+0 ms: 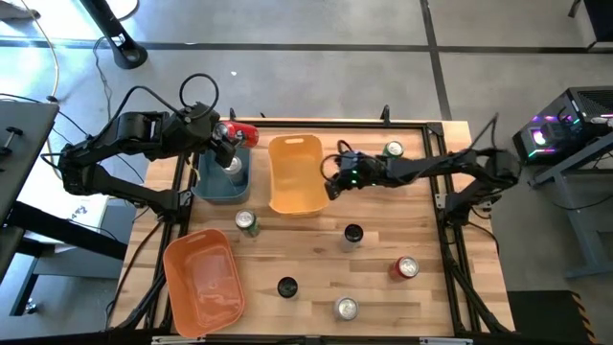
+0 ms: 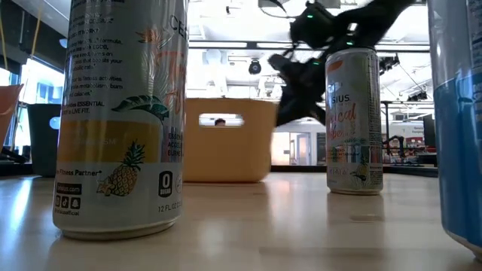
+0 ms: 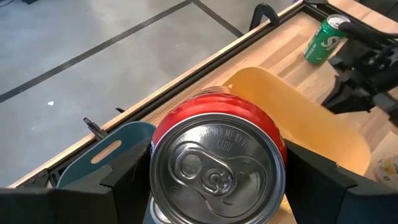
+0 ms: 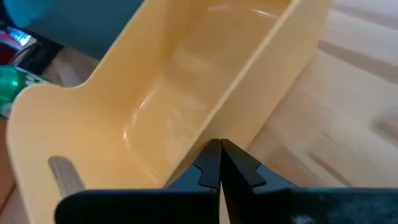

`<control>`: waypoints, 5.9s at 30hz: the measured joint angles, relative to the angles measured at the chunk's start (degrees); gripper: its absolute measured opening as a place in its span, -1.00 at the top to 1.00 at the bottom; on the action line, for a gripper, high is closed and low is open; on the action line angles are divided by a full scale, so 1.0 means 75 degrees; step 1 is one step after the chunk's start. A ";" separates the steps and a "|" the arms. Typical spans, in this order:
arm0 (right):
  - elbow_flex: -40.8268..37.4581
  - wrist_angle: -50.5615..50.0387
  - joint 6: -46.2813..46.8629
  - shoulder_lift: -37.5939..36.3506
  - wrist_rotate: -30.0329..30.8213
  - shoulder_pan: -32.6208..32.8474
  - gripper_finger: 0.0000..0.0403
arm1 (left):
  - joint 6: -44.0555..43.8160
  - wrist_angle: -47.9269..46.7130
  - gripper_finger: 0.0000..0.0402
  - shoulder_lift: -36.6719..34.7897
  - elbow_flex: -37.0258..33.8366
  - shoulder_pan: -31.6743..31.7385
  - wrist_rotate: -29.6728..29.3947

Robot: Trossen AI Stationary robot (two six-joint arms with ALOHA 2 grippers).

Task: Sort soda cans
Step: Put the top orange soda can into the yellow bin, then move the orange bin to the right of the yellow bin

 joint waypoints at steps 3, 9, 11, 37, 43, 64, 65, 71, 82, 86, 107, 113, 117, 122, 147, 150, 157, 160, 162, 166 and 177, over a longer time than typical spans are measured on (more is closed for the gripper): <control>0.0717 0.0003 -0.0380 0.0526 -0.0102 -0.0016 1.00 | 0.0109 0.0000 -0.38 0.0000 0.0000 0.0000 0.0000; 0.1895 -0.0003 -0.0928 0.1108 -0.0133 -0.0393 1.00 | 0.0278 0.0009 -0.38 0.0054 0.0000 -0.0003 0.0106; 0.2181 -0.0086 -0.1130 0.1115 -0.0156 -0.0593 1.00 | 0.0403 0.0073 -0.38 0.0130 -0.0058 0.0000 0.0275; 0.3439 -0.3500 -0.2783 -0.1111 0.0653 -0.1124 1.00 | 0.3404 0.1972 -0.38 0.4574 -0.0962 0.2584 0.2480; 0.3439 -0.3618 -0.2783 -0.1300 0.0781 -0.1018 1.00 | 0.3404 0.2766 -0.38 0.5123 -0.0962 0.3004 0.2518; 0.3439 -0.3841 -0.2841 -0.1309 0.0795 -0.0992 1.00 | 0.3602 0.2606 -0.62 0.5263 -0.0938 0.3602 0.2816; 0.3436 -0.3863 -0.2842 -0.1309 0.0795 -0.0992 1.00 | 0.3600 0.2571 -0.72 0.5263 -0.0942 0.3603 0.2869; 0.3436 -0.3901 -0.2844 -0.1309 0.0780 -0.0992 1.00 | 0.3602 0.2364 -0.92 0.5263 -0.0775 0.3599 0.2967; 0.3433 -0.3901 -0.2984 -0.1309 0.0760 -0.0992 1.00 | 0.3574 0.1455 -0.93 0.4846 0.0378 0.3497 0.3084; 0.3431 -0.3857 -0.3140 -0.1309 0.0754 -0.0992 1.00 | 0.3245 0.1253 -0.93 0.4181 0.0495 0.3301 0.3603; 0.3431 -0.3918 -0.3659 -0.1309 0.0286 -0.1001 1.00 | -0.2517 0.0570 -0.93 0.1558 -0.0903 -0.3941 0.3148; 0.3431 -0.3974 -0.3809 -0.1309 0.0171 -0.1001 1.00 | -0.3719 0.0706 -0.93 0.2211 -0.0903 -0.5714 0.2835; 0.3431 -0.4005 -0.3829 -0.1309 0.0088 -0.1001 1.00 | -0.4165 0.0978 -0.93 0.3043 -0.0904 -0.6445 0.3697; 0.3431 -0.4104 -0.3836 -0.1309 0.0087 -0.1001 1.00 | -0.4440 0.1816 -0.93 0.3877 -0.0893 -0.7118 0.4475; 0.3431 -0.4384 -0.4182 -0.1306 0.0088 -0.1070 1.00 | -0.6395 0.2684 -0.78 0.5683 -0.0717 -0.7797 0.5723; 0.3431 -0.4388 -0.4182 -0.1306 0.0088 -0.1158 1.00 | -0.6578 0.2678 -0.44 0.5674 -0.0717 -0.7701 0.5722; 0.3431 -0.4420 -0.4289 -0.1306 -0.0008 -0.1269 1.00 | -0.7039 0.2587 0.88 0.5357 -0.0714 -0.7597 0.5655; 0.3431 -0.4420 -0.4380 -0.1303 -0.0027 -0.1269 1.00 | -0.7055 0.2521 0.92 0.5109 -0.0714 -0.7559 0.5668; 0.3431 -0.4418 -0.4384 -0.1304 -0.0027 -0.1269 1.00 | -0.7050 0.2463 0.97 0.4876 -0.0717 -0.7536 0.5677; 0.3431 -0.4417 -0.4502 -0.1305 -0.0027 -0.1269 1.00 | -0.7000 0.2536 0.99 0.4086 -0.0717 -0.7439 0.5738; 0.3431 -0.4410 -0.4637 -0.1303 -0.0027 -0.1269 1.00 | -0.8298 0.2698 1.00 0.1289 -0.0582 -0.7040 0.5616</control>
